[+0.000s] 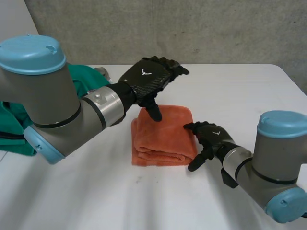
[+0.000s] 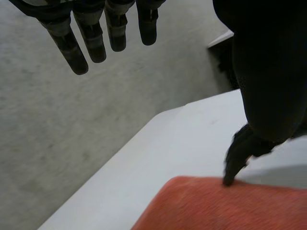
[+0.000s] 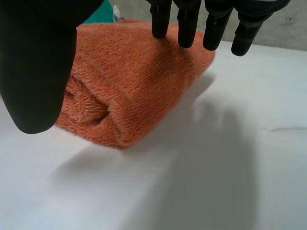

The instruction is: Fold the laundry.

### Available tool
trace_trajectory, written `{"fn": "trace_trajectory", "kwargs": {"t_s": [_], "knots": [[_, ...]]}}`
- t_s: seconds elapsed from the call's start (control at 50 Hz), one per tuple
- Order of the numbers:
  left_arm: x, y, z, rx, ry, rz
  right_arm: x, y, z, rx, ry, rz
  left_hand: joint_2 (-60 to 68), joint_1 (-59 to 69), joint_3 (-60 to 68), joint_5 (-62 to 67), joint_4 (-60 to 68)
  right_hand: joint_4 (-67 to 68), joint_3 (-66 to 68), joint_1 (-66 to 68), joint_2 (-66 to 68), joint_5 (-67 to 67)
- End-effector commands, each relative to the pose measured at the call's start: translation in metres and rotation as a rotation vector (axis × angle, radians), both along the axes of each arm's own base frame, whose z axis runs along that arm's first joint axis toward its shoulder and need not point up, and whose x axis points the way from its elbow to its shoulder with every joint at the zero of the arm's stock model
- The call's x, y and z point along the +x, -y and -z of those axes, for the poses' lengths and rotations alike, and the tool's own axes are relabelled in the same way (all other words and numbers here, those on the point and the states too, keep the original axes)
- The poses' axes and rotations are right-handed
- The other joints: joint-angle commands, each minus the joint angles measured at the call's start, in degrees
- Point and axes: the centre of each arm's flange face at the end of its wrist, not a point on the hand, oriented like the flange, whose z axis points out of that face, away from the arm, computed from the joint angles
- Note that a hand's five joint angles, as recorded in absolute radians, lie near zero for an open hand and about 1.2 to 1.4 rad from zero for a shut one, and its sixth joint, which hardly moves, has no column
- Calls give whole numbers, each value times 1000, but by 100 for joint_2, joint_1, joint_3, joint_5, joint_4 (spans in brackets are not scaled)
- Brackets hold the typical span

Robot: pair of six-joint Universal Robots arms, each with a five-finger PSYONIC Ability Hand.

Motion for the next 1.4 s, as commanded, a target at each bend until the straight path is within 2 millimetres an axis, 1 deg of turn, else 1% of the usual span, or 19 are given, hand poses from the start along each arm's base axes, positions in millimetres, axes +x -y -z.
{"fn": "trace_trajectory", "kwargs": {"t_s": [0.02, 0.12, 0.26, 0.32, 0.36, 0.4, 0.7, 0.76, 0.78, 0.88, 0.9, 0.92, 0.96, 0.98, 1.04, 1.12, 1.22, 1.28, 1.4], "knots": [[-3, -5, -2, 5, -7, 29, 11, 13, 18, -7, 47, -4, 67, 177, 20, -13, 113, -208, -204, -292, -237, -253], [-3, -6, -1, 7, -5, 32, 27, 12, 26, -22, 44, -38, 68, 177, 20, -13, 113, -116, -112, -200, -145, -161], [-3, -7, 0, 10, -2, 32, 35, 20, 33, -48, 27, -3, 84, 194, 37, 3, 130, 573, 576, 489, 543, 527], [-3, -7, 0, 11, -1, 32, 38, 24, 29, -69, 32, 6, 84, 194, 37, 4, 130, 2551, 2554, 2467, 2522, 2506], [-3, -7, 0, 11, -1, 30, 39, 25, 27, -74, 42, 6, 84, 194, 37, 4, 130, 5066, 5070, 4983, 5037, 5021], [-3, -6, 0, 11, -1, 30, 40, 26, 25, -79, 48, 7, 84, 194, 37, 4, 130, 6638, 6642, 6554, 6609, 6593], [-2, -7, -4, 1, -9, 30, 40, 46, 4, -170, 51, 18, 84, 194, 37, 4, 130, 6792, 6796, 6708, 6763, 6747], [-2, -6, -5, -3, -10, 29, 24, 74, -6, -226, 39, 74, 84, 194, 37, 4, 130, 6792, 6796, 6708, 6763, 6747], [-2, -6, -6, -3, -12, 29, 8, 95, -11, -252, 31, 126, 84, 194, 37, 4, 130, 6792, 6796, 6708, 6763, 6747], [-2, -6, -9, -14, -18, 27, -44, 154, -30, -367, -33, 260, 84, 194, 37, 4, 130, 6792, 6796, 6708, 6763, 6747], [-2, -5, -13, -24, -25, 27, -52, 163, -30, -384, -46, 281, 84, 194, 37, 4, 130, 6792, 6796, 6708, 6763, 6747], [-3, -6, -14, -28, -27, 29, -68, 183, -33, -418, -62, 325, 84, 194, 37, 4, 130, 6792, 6796, 6708, 6763, 6747], [-4, -5, -23, -51, -42, 32, -81, 197, -34, -434, -66, 360, 84, 194, 37, 4, 130, 6792, 6796, 6708, 6763, 6747], [-5, -4, -29, -69, -55, 32, -98, 214, -36, -453, -70, 400, 84, 194, 37, 4, 130, 6792, 6796, 6708, 6763, 6747], [-6, -3, -37, -82, -71, 32, -132, 242, -33, -476, -83, 473, 84, 194, 37, 4, 130, 6792, 6796, 6708, 6763, 6747], [-8, -7, -42, -70, -96, 43, -155, 265, -19, -466, -104, 525, 84, 194, 37, 4, 130, 6792, 6796, 6708, 6763, 6747], [-10, -7, -39, -58, -93, 46, -205, 296, -13, -495, -137, 668, 84, 194, 37, 4, 130, 6792, 6796, 6708, 6763, 6747], [-11, -8, -37, -54, -91, 48, -221, 307, -11, -518, -143, 718, 101, 210, 53, 20, 146, 6792, 6796, 6708, 6763, 6747], [-11, -7, -35, -50, -88, 48, -232, 313, -2, -526, -153, 763, 101, 211, 54, 20, 146, 6792, 6796, 6708, 6763, 6747]]}}
